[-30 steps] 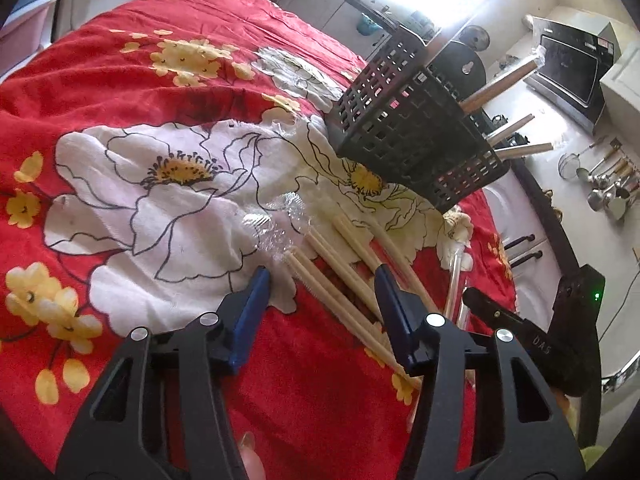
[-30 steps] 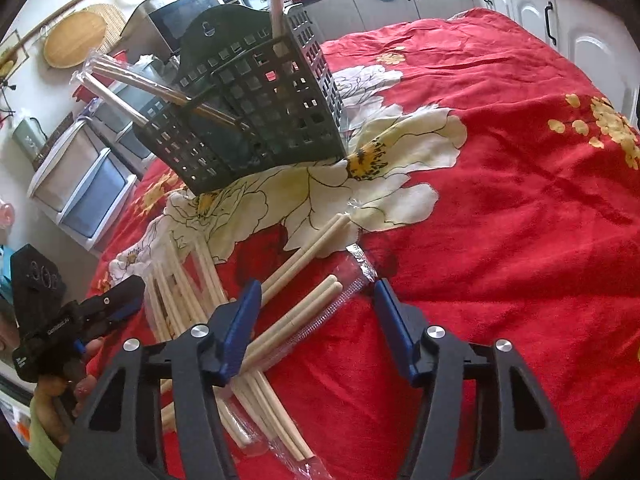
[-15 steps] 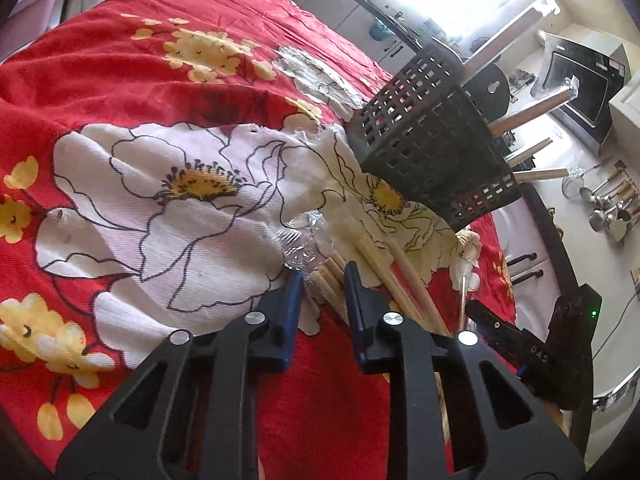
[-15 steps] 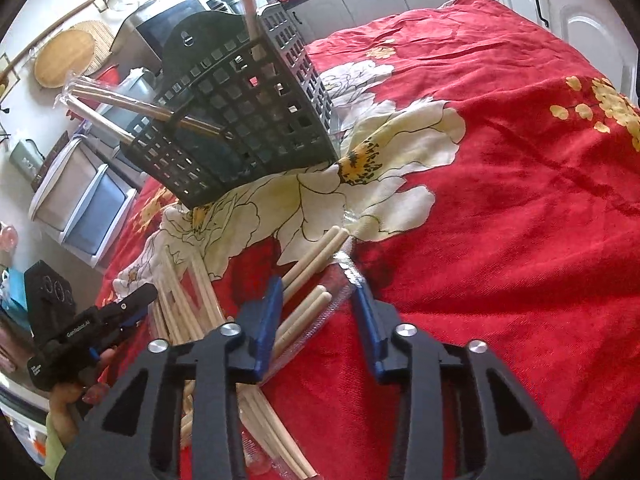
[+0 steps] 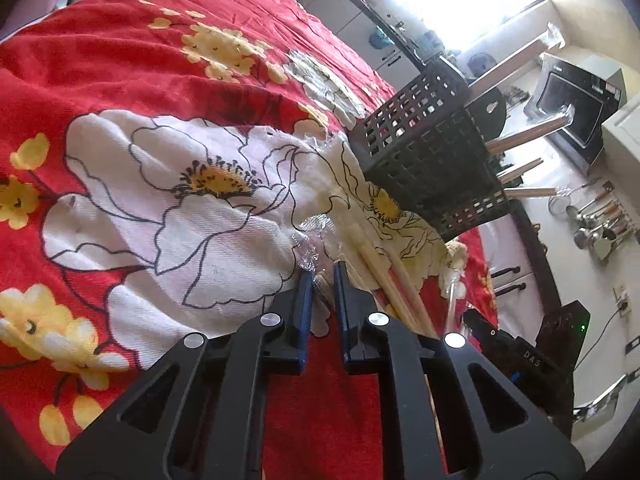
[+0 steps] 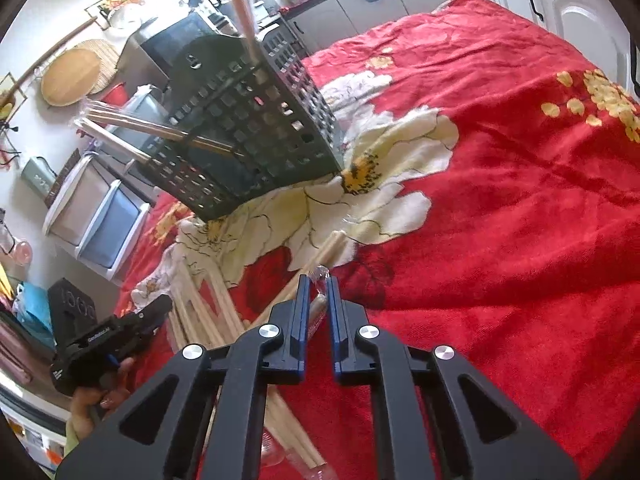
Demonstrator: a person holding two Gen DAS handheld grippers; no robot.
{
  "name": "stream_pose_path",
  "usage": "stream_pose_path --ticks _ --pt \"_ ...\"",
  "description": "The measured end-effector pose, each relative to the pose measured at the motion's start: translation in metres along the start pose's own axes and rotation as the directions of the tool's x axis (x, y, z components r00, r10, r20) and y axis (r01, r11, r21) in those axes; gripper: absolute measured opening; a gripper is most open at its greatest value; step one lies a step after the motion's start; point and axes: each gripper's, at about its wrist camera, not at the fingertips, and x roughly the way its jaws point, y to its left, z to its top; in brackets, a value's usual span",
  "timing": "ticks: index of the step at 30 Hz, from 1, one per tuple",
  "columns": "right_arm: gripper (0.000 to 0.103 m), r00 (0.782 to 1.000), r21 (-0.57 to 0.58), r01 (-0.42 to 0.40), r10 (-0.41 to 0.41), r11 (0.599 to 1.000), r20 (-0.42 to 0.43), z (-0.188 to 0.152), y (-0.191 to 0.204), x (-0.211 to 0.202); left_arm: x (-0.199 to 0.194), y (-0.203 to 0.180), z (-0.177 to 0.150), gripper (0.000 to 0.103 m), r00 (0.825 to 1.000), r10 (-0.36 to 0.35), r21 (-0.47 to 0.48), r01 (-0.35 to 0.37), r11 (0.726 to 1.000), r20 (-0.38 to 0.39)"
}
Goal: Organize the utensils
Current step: 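Close the left tool on a wrapped chopstick while the right tool grasps another, then lift both chopsticks upright, carry them over the caddy and lower them in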
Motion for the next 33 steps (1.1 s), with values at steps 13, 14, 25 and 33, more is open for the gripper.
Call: stream_pose_path --ticks 13,14,25,33 --pt "0.007 0.993 -0.117 -0.068 0.078 0.991 0.084 0.014 0.042 -0.034 -0.057 -0.038 0.010 0.005 0.988 -0.022 0.127 0.002 0.992 0.155" --pt "0.007 0.991 -0.134 -0.079 0.092 0.988 0.093 0.016 0.047 -0.039 -0.062 -0.042 0.011 0.005 0.985 -0.025 0.138 0.001 0.990 0.169" --pt "0.006 0.961 -0.285 -0.155 0.211 0.946 0.177 0.037 0.100 -0.079 -0.096 -0.083 0.023 0.003 0.962 -0.083 0.242 0.017 0.970 0.262" --pt "0.006 0.942 -0.347 -0.159 0.247 0.924 0.228 0.052 0.117 -0.102 -0.107 -0.121 0.032 0.003 0.948 -0.145 0.333 0.045 0.942 0.283"
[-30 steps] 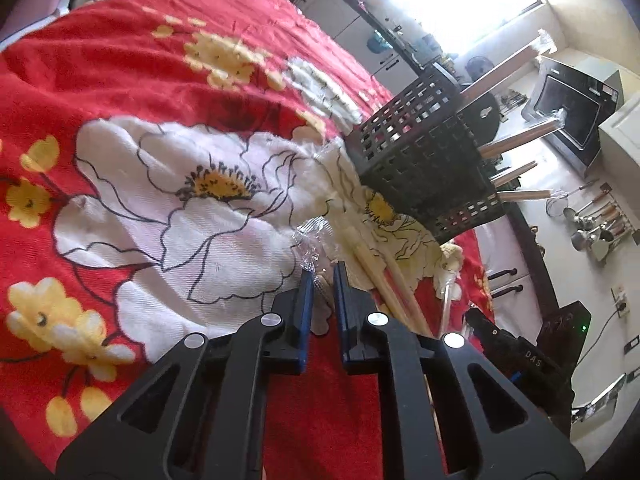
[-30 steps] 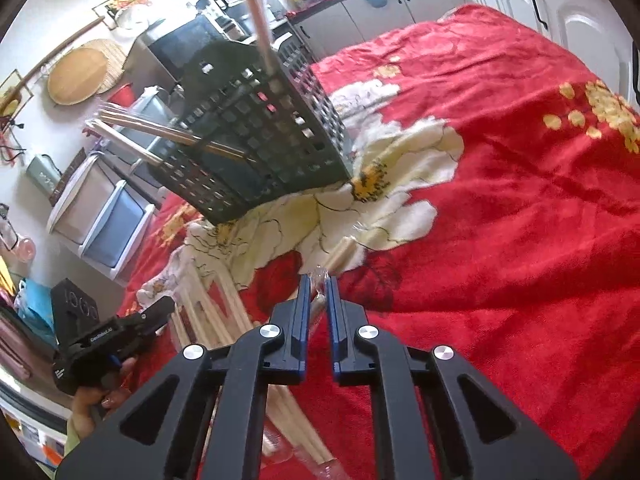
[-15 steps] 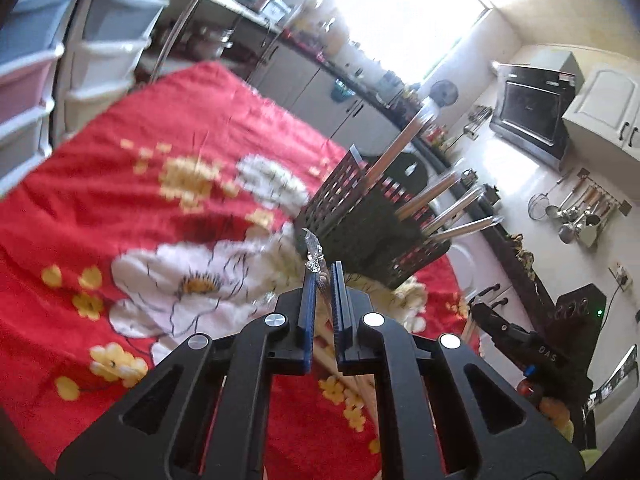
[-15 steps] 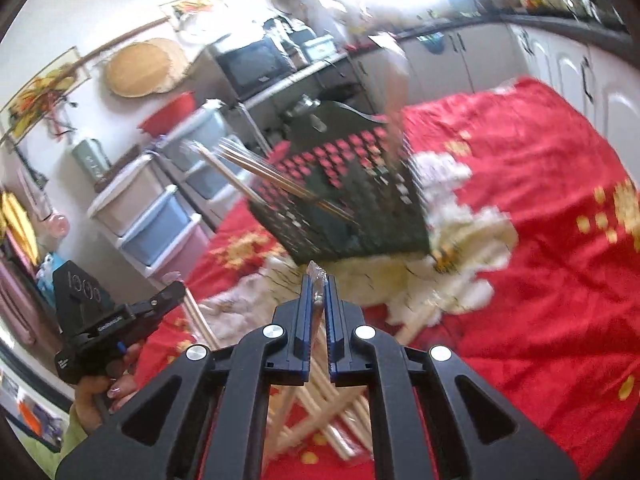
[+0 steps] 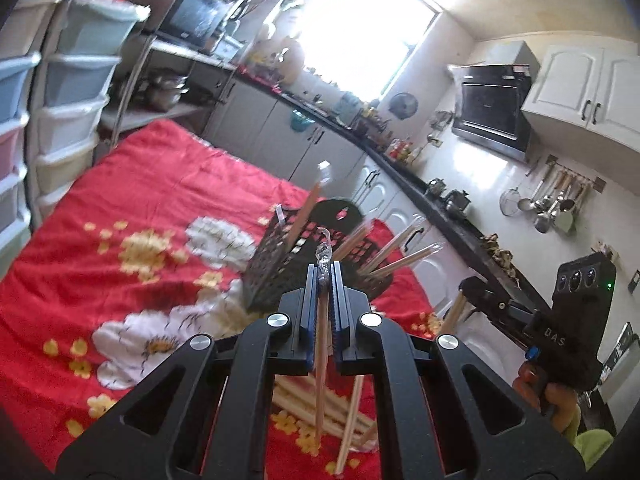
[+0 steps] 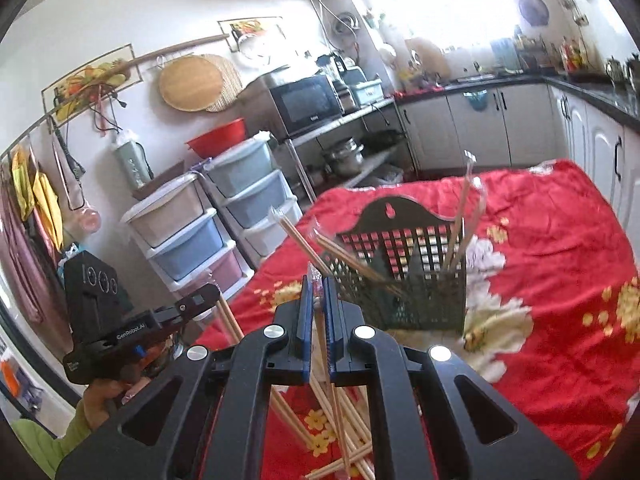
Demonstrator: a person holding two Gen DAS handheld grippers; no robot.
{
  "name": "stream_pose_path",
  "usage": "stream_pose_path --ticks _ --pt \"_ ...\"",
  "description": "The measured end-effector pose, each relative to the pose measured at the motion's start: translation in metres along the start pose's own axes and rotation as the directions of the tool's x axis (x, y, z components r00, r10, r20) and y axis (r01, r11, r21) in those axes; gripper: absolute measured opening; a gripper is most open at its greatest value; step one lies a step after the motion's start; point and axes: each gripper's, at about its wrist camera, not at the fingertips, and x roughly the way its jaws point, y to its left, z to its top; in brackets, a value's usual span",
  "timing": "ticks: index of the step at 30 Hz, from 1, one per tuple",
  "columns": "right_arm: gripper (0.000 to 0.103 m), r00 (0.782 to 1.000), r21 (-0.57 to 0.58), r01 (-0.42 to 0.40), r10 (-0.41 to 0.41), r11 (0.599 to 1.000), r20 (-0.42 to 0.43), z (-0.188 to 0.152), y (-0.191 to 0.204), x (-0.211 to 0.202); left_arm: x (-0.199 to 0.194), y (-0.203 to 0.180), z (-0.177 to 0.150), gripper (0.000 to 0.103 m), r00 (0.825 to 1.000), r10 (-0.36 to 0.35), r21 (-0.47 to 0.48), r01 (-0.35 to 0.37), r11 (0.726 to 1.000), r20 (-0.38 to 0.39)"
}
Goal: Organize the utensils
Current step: 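Lift both chopsticks upright, carry them over the caddy and lower them in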
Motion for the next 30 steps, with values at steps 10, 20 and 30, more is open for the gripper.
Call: stream_pose_path --ticks 10,20,30 --pt "0.006 0.998 -0.026 0.019 -0.017 0.999 0.058 0.019 0.000 -0.011 0.004 -0.035 0.023 0.003 0.998 -0.034 0.092 0.030 0.995 0.043" --pt "0.006 0.993 -0.047 0.043 -0.038 0.998 0.112 0.041 -0.002 -0.017 0.006 -0.058 0.053 0.003 0.995 -0.028 0.178 0.009 0.984 0.101" --pt "0.006 0.988 -0.072 0.053 -0.041 0.996 0.150 0.061 0.003 -0.013 0.003 -0.070 0.078 0.003 0.984 0.002 0.224 -0.043 0.974 0.179"
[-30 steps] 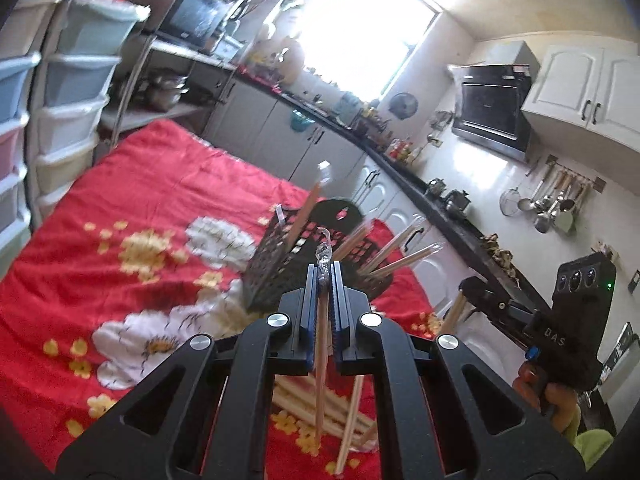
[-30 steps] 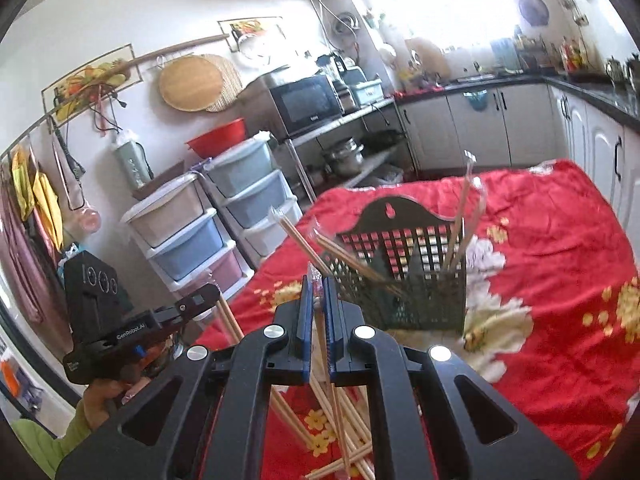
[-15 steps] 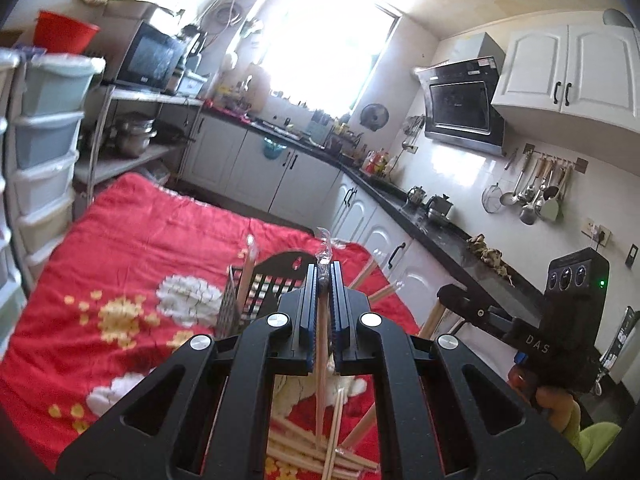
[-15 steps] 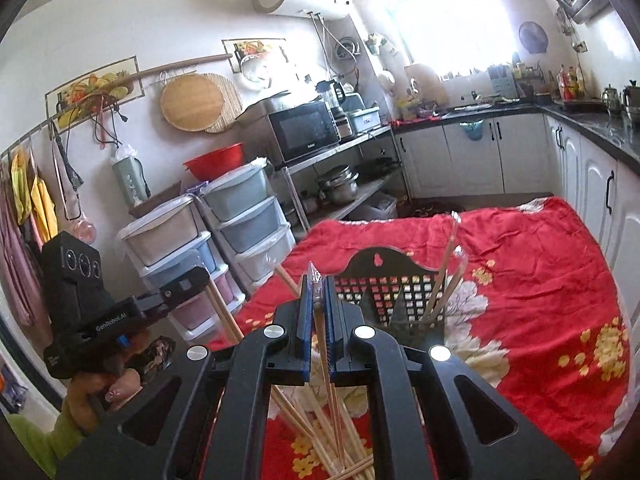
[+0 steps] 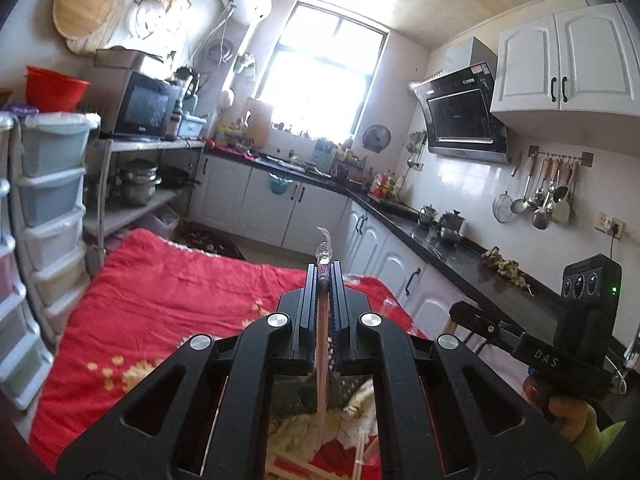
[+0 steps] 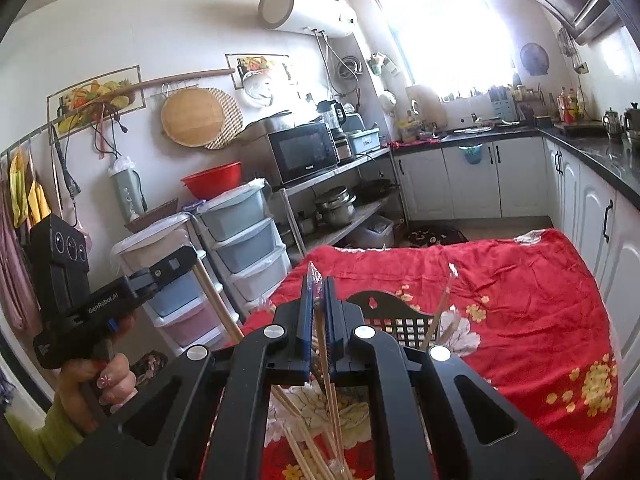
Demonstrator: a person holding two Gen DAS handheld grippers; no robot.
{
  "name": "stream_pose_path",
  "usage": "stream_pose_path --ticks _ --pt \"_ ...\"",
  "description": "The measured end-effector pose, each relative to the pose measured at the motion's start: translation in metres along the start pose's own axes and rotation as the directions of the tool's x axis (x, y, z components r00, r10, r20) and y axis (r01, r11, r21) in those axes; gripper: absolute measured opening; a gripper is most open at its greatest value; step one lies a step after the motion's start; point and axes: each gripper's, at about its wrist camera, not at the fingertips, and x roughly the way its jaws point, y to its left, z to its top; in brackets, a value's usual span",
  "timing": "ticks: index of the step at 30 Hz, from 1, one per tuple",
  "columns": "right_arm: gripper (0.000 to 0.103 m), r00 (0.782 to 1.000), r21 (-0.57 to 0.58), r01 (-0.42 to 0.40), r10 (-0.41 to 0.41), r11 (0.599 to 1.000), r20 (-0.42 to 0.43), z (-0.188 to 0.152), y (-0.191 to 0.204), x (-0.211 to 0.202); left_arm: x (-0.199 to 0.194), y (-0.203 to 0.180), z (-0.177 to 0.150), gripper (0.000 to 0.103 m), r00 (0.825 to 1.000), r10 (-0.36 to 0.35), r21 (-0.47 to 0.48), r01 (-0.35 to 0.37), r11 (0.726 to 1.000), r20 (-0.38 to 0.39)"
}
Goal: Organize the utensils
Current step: 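Lift both chopsticks upright, carry them over the caddy and lower them in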
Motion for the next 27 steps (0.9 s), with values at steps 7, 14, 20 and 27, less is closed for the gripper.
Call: stream_pose_path --ticks 7,14,20,27 --pt "0.006 0.999 -0.032 0.012 -0.011 0.999 0.047 0.018 0.005 0.003 -0.001 -0.004 0.021 0.003 0.997 0.035 0.020 -0.037 0.999 0.065" --pt "0.006 0.993 -0.073 0.039 -0.031 0.997 0.115 0.042 0.012 0.006 -0.001 -0.012 0.043 0.003 0.988 0.077 0.055 -0.085 0.995 0.133" --pt "0.006 0.985 -0.087 0.049 -0.033 0.995 0.167 0.060 0.013 0.009 0.004 -0.016 0.055 0.003 0.980 0.093 0.068 -0.106 0.992 0.174" --pt "0.006 0.976 -0.078 0.070 -0.052 0.995 0.212 0.074 0.008 0.019 0.016 -0.018 0.064 0.003 0.973 0.102 0.081 -0.121 0.989 0.208"
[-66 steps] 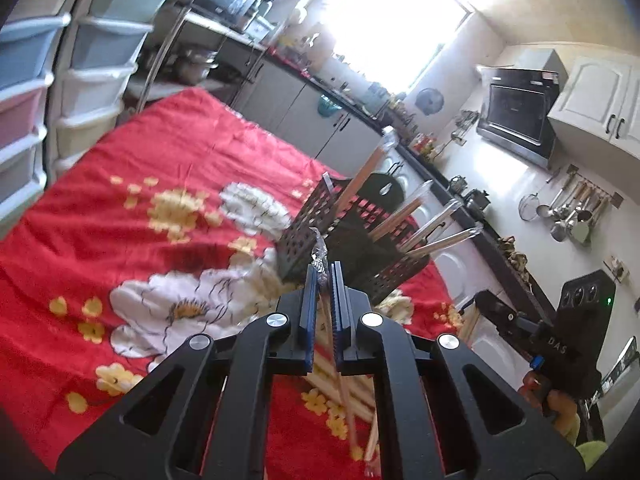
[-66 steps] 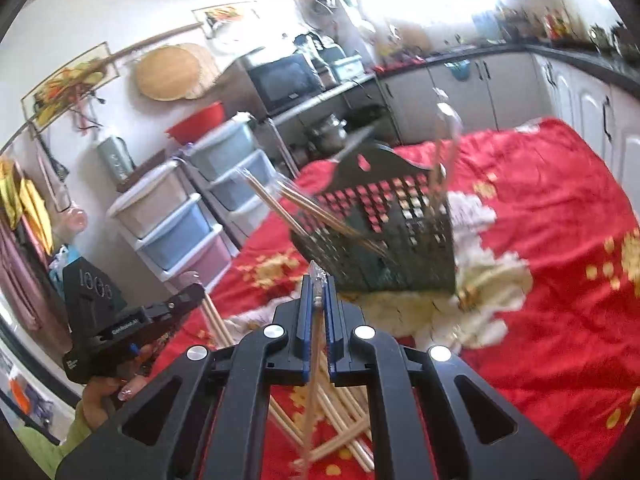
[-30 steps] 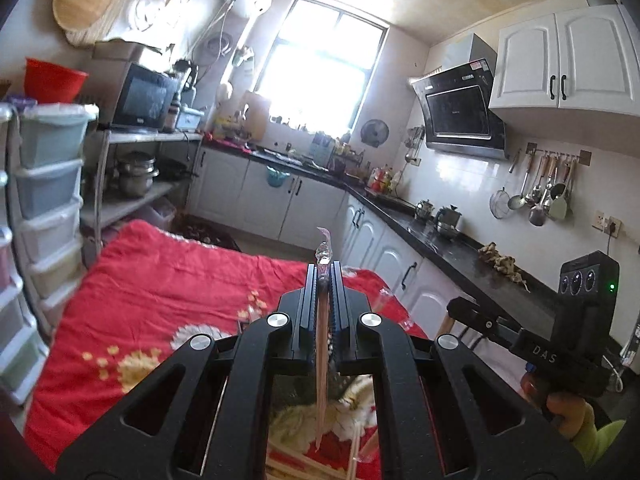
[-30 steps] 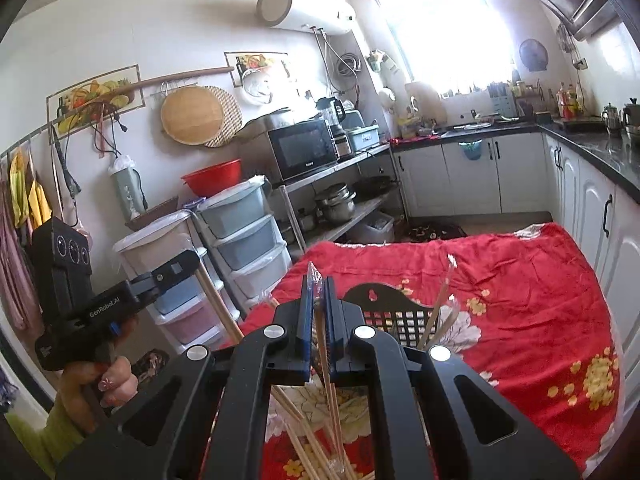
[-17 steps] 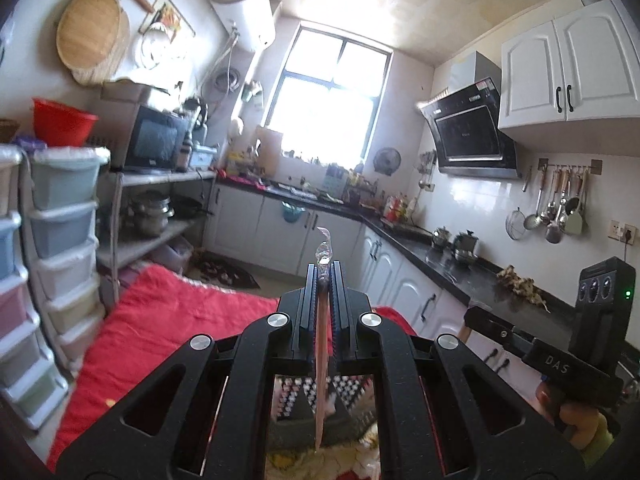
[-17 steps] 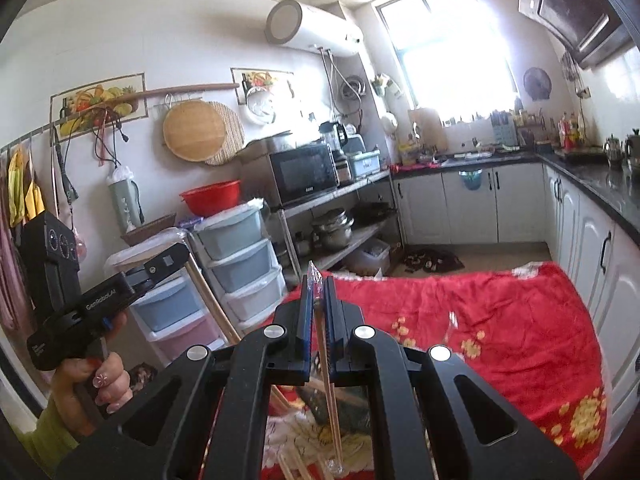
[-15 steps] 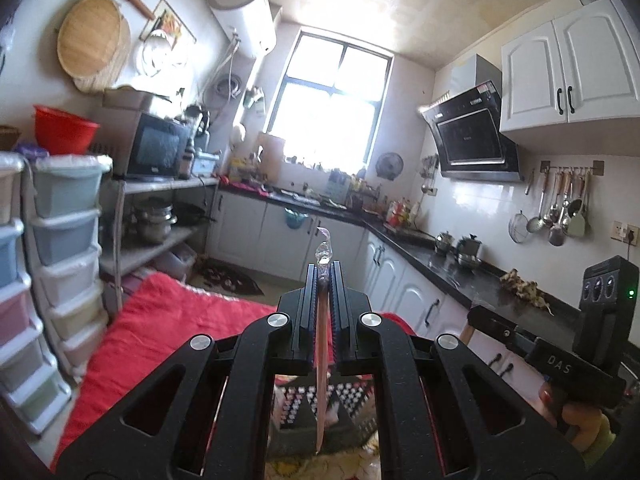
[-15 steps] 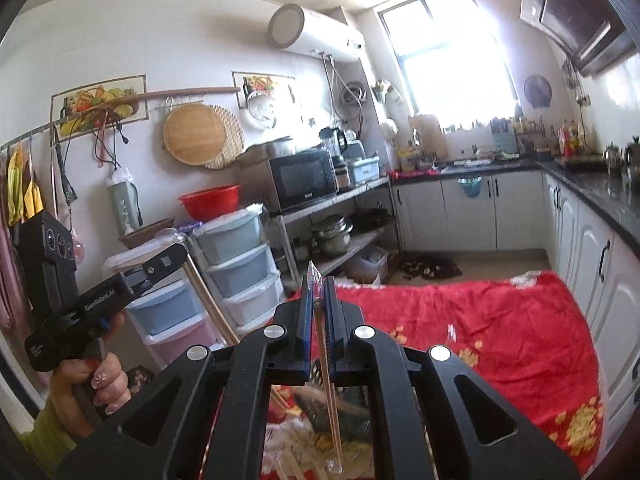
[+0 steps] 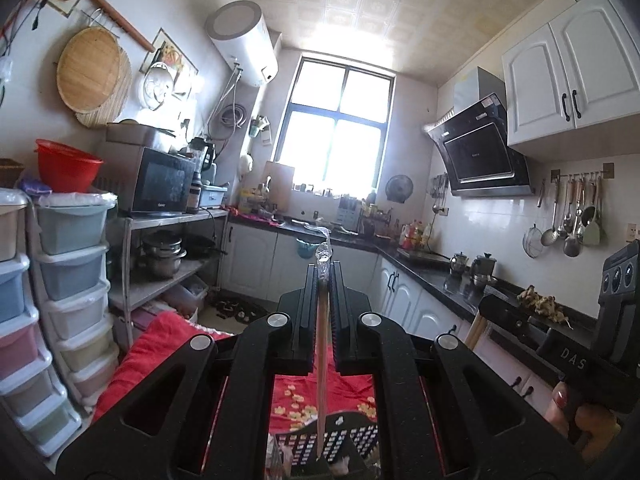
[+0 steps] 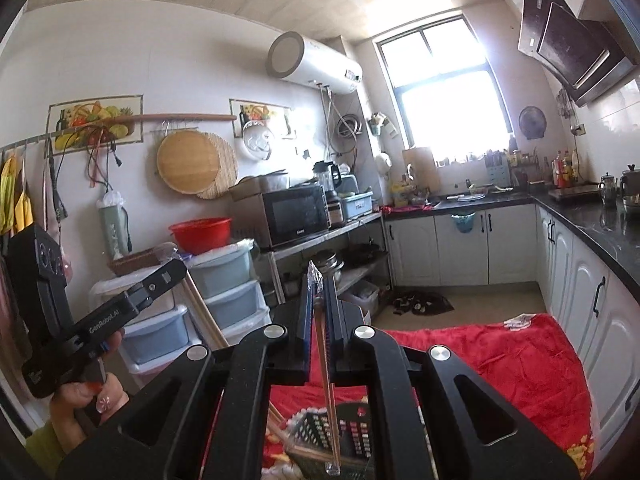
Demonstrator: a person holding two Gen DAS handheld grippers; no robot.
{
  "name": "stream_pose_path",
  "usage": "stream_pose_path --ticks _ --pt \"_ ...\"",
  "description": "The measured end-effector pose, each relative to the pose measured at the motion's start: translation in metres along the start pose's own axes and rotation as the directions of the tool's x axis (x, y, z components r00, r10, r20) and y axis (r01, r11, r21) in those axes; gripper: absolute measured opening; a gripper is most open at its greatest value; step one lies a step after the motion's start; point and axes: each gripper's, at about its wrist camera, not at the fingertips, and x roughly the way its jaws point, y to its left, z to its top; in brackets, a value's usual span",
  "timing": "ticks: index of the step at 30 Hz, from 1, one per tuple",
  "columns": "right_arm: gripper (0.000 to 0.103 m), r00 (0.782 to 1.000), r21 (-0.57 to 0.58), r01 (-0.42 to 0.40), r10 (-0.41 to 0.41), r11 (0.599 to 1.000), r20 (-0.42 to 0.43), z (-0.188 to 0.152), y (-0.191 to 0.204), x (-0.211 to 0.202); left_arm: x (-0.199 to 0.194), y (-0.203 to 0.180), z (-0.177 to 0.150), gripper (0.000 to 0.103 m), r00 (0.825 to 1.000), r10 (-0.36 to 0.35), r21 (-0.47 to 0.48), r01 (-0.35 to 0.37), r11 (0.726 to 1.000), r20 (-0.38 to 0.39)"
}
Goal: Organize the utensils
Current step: 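Lift both chopsticks upright, carry them over the caddy and lower them in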
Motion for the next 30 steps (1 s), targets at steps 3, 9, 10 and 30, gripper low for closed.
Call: stream_pose_path --ticks 3,9,10,30 --pt "0.006 1.000 0.011 0.014 -0.014 1.000 0.017 0.003 -0.007 0.006 0.009 0.000 0.000 0.003 1.000 0.002 -0.006 -0.002 1.000 0.004" --pt "0.006 0.998 0.017 0.041 -0.042 0.999 0.039 0.005 -0.014 0.021 0.028 0.002 -0.005 0.003 1.000 0.026 -0.007 -0.026 1.000 0.009" --pt "0.006 0.998 0.015 0.048 -0.048 0.999 0.041 0.003 -0.016 0.024 0.032 0.003 -0.007 0.003 1.000 0.031 -0.006 -0.031 1.000 0.006" --pt "0.006 0.996 0.020 0.086 -0.086 0.996 -0.016 -0.049 -0.027 0.067 0.060 0.019 -0.069 0.003 0.996 0.030 -0.017 -0.031 0.999 -0.079"
